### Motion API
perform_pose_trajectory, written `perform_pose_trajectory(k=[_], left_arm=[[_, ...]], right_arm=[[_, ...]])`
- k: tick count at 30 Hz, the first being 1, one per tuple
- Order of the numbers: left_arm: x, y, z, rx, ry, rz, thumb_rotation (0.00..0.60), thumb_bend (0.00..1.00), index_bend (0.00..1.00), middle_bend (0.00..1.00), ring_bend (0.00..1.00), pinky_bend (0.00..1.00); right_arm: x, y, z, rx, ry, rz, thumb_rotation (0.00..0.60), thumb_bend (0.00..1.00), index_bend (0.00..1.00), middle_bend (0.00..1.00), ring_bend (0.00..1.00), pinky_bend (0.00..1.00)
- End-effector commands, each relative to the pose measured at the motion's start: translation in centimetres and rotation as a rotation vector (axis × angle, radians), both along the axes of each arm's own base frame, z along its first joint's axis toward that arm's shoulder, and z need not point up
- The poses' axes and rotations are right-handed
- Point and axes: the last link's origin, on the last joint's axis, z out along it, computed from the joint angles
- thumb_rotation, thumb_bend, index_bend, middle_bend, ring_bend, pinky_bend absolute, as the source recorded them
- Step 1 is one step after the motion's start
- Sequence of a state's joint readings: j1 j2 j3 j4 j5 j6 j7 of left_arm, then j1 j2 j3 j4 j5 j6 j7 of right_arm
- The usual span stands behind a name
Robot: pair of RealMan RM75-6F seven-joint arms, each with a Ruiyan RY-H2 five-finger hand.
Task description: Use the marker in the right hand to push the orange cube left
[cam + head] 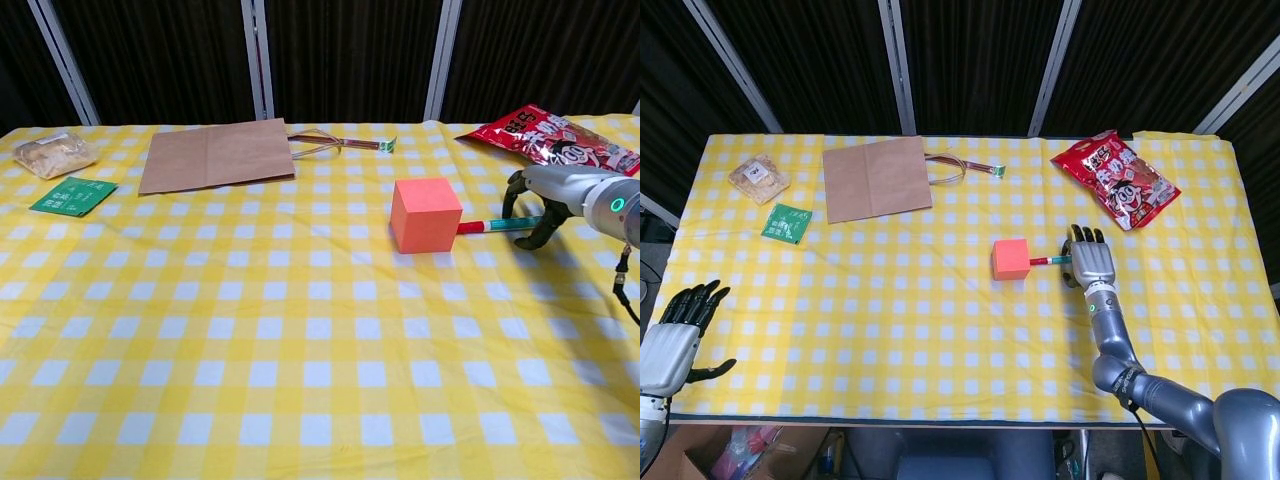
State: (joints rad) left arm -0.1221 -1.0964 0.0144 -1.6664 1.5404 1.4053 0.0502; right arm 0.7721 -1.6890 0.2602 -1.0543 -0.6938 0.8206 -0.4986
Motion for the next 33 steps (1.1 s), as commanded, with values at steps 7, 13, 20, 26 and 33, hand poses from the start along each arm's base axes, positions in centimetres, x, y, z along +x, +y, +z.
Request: perform_pose_trajectory(k=[7,13,20,26,33], left_arm=[[0.0,0.0,0.0,0.001,-0.006,-0.002,0.6,0.0,0.0,0.0,0.0,0.0],[0.0,0.0,0.0,0.001,-0.012,-0.002,0.6,0.0,0.0,0.0,0.0,0.0],[0.1,0.0,0.1,0.002,-0.017,0.0,0.6,0.0,0.0,0.0,0.0,0.0],[0.1,0.0,0.1,0.004,-0.017,-0.001,0.6,0.0,0.0,0.0,0.0,0.0],[0.1,0.0,0.1,0.004,-0.02,0.002,0.6,0.0,0.0,0.0,0.0,0.0]], right_arm=[[0.1,0.2,-0.2,-0.013,-0.028,0.021,0.6,0.42,0.58,0.15,0.0,0.0],[0.7,0.2,0.0,-0.024,-0.045,0.052,0.6,0.49,0.62,0.17,0.0,0.0],[1.4,0.1,0.8,-0.039,-0.062,0.078,0.6,0.53,0.63,0.17,0.0,0.0],[1.9,-0.2,2.4,-0.071,-0.074,0.094,0.6,0.53,0.63,0.17,0.0,0.0],[2.0,-0.5,4.0,-0.107,-0.073,0.1,0.6,0.53,0.63,0.17,0.0,0.0]])
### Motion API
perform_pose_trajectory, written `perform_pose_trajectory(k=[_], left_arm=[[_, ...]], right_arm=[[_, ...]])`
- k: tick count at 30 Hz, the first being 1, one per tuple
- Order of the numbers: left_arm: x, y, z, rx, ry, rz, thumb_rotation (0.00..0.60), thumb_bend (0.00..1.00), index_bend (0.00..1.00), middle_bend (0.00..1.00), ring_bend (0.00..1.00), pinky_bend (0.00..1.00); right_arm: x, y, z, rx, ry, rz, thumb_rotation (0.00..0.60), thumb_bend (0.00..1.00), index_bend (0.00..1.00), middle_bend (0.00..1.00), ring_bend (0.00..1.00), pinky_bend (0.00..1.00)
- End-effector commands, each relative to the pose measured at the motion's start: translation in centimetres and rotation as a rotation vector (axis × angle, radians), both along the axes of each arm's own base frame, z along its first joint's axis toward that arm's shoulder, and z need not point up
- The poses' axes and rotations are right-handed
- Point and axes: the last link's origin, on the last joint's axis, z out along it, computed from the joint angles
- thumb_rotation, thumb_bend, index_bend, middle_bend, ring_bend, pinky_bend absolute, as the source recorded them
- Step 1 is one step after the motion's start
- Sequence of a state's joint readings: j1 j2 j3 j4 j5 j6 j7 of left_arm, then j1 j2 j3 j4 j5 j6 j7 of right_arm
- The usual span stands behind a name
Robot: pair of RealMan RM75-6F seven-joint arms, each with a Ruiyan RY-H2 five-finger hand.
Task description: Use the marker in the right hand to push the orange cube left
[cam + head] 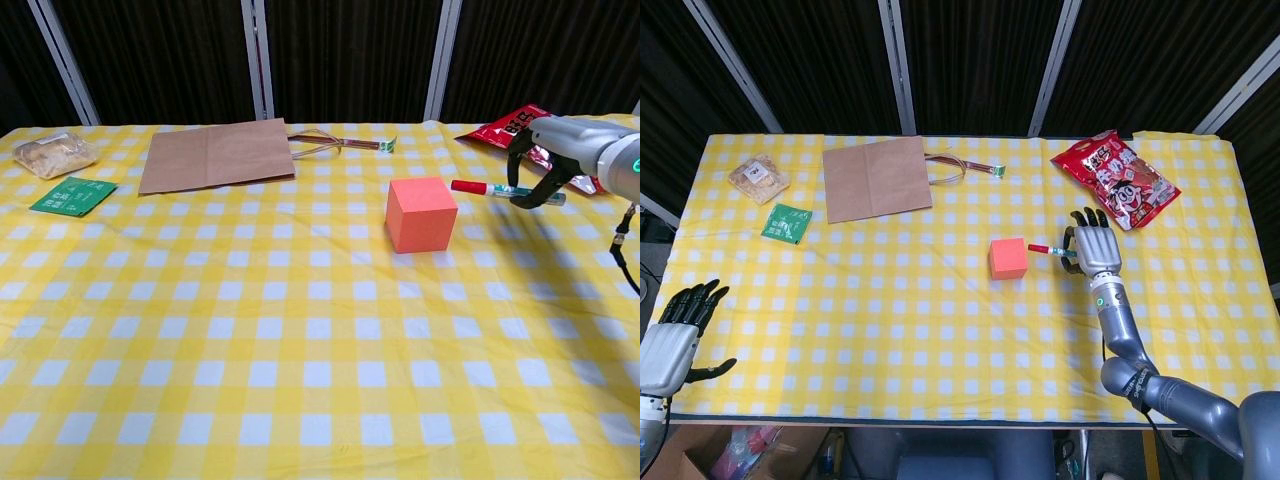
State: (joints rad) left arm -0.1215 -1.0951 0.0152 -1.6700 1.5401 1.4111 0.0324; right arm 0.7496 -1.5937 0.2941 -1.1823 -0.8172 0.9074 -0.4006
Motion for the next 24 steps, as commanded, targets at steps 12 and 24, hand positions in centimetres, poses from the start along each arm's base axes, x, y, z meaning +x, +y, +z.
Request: perform_pose_trajectory(k=[12,24], left_arm=[[0.1,0.0,0.0,0.002,-0.008,-0.004,0.6,0.0,0.0,0.0,0.0,0.0],[0.1,0.0,0.0,-0.004,-0.023,0.004,0.6,0.0,0.0,0.0,0.0,0.0]], right_arm=[[-0.8,0.4,1.2,0.009,0.053,0.037,0.6,0.53,0.64,0.19,0.0,0.0],[-1.0,-0.8,-0.9,0.033,0.115,0.089,0.6,0.54,0.64,0.19,0.0,0.0]])
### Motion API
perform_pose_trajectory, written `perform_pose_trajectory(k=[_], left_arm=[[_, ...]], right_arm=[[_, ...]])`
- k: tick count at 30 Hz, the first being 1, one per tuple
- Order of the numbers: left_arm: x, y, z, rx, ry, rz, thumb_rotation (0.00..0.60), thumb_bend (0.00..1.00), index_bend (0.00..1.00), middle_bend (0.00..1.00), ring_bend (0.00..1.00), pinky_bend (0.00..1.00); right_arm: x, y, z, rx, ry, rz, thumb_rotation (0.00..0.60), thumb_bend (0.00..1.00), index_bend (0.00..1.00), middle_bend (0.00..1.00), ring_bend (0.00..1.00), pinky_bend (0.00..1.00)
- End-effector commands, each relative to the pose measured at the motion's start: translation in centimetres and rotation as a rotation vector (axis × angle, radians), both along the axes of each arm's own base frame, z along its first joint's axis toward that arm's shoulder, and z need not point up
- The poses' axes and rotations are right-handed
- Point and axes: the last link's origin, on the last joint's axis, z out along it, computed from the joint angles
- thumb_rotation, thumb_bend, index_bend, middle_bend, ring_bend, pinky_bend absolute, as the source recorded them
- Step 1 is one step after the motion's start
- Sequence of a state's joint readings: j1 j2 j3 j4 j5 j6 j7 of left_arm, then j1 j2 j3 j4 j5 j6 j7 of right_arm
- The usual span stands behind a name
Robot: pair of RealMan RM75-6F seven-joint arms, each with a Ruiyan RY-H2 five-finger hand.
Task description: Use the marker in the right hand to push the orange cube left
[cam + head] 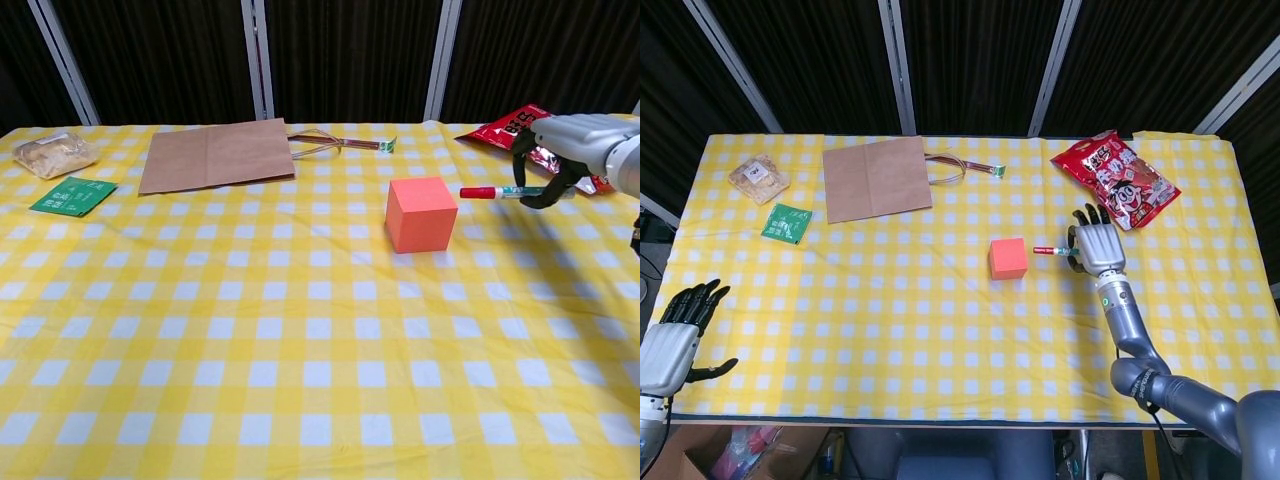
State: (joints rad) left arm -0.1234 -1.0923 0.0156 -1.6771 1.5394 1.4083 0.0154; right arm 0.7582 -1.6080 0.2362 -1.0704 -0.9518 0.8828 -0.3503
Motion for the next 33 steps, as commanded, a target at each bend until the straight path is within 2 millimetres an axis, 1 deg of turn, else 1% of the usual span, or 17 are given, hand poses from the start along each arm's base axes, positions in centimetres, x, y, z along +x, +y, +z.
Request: perform_pose_trajectory(k=[1,6,11,15,19,23,27,33], left_arm=[[0.0,0.0,0.0,-0.002,-0.003,0.003,0.6,0.0,0.0,0.0,0.0,0.0],[0.0,0.0,0.0,-0.009,-0.008,0.008,0.6,0.0,0.0,0.0,0.0,0.0],[0.0,0.1,0.0,-0.012,-0.012,0.008,0.6,0.0,0.0,0.0,0.0,0.0],[0.0,0.1,0.0,-0.014,-0.013,0.009,0.6,0.0,0.0,0.0,0.0,0.0],[-0.1,0.0,0.0,-0.015,-0.013,0.01,0.6,0.0,0.0,0.0,0.0,0.0],[-0.1,0.0,0.1,-0.014,-0.016,0.01,0.6,0.0,0.0,0.0,0.0,0.0],[0.0,0.0,0.1,-0.015,-0.016,0.008,0.6,0.0,0.0,0.0,0.0,0.0],[0.0,0.0,0.1,-0.013,-0.014,0.008,0.6,0.0,0.0,0.0,0.0,0.0]], right_arm=[[0.2,-0.3,-1.1,0.018,-0.003,0.003,0.6,0.54,0.64,0.19,0.0,0.0],[1.1,-0.4,-2.1,0.035,-0.024,0.025,0.6,0.54,0.64,0.2,0.0,0.0],[3.0,-0.5,-3.1,0.048,-0.046,0.06,0.6,0.54,0.64,0.2,0.0,0.0],[3.9,-0.5,-3.6,0.057,-0.059,0.071,0.6,0.54,0.64,0.2,0.01,0.0],[4.9,-0.2,-4.4,0.074,-0.073,0.091,0.6,0.54,0.64,0.2,0.01,0.0],[5.6,0.3,-4.9,0.088,-0.072,0.108,0.6,0.54,0.64,0.2,0.01,0.0],[5.4,0.3,-4.9,0.084,-0.058,0.103,0.6,0.54,0.64,0.2,0.01,0.0],[4.3,0.7,-4.1,0.062,-0.044,0.076,0.6,0.54,0.64,0.2,0.01,0.0]])
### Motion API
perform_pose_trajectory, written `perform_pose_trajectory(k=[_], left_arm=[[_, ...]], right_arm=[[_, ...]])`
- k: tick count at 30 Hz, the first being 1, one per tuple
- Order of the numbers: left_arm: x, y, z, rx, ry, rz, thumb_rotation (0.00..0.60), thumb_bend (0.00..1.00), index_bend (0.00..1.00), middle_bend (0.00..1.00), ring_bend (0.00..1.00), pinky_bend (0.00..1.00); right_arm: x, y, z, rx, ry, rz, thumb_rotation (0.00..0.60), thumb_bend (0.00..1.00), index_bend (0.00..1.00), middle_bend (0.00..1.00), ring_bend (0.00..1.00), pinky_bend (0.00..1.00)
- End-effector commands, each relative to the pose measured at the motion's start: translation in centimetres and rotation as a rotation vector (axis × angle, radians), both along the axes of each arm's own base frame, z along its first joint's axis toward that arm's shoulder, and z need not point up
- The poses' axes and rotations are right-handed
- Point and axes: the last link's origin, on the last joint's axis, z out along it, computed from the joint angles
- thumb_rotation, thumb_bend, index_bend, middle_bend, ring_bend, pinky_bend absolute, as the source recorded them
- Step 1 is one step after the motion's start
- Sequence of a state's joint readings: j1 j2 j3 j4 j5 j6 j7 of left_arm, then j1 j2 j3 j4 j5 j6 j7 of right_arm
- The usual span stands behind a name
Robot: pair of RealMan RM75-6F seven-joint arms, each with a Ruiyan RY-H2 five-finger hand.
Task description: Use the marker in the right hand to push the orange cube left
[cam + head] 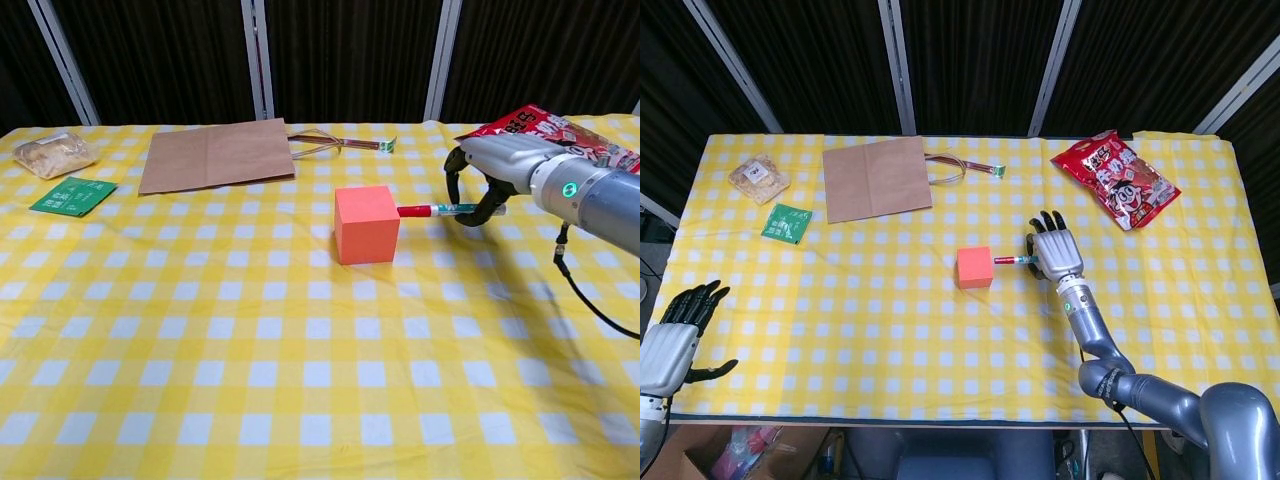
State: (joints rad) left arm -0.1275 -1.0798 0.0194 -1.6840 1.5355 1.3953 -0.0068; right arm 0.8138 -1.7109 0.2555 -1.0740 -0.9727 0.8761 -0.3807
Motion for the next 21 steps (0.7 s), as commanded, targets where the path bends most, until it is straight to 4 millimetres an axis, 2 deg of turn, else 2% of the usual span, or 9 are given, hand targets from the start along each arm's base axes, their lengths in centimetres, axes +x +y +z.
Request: perform_pose_trajectory(k=[1,7,12,21], left_arm=[[0.0,0.0,0.0,0.001,0.003,-0.005,0.6,0.0,0.0,0.0,0.0,0.0],[0.2,-0.2,0.0,0.007,0.007,-0.019,0.6,0.0,0.0,0.0,0.0,0.0],[0.2,-0.1,0.0,0.01,0.005,-0.017,0.6,0.0,0.0,0.0,0.0,0.0],[0.3,-0.2,0.0,0.004,-0.005,-0.016,0.6,0.0,0.0,0.0,0.0,0.0]], right_arm=[[-0.4,0.4,0.5,-0.011,0.009,-0.004,0.6,0.54,0.64,0.2,0.01,0.0],[-0.8,1.2,1.1,-0.02,0.015,-0.016,0.6,0.53,0.64,0.2,0.01,0.0],[-0.3,1.8,1.1,-0.019,0.016,-0.009,0.6,0.54,0.64,0.2,0.01,0.0],[1.1,1.7,-0.2,-0.012,0.009,-0.004,0.6,0.54,0.64,0.2,0.01,0.0]])
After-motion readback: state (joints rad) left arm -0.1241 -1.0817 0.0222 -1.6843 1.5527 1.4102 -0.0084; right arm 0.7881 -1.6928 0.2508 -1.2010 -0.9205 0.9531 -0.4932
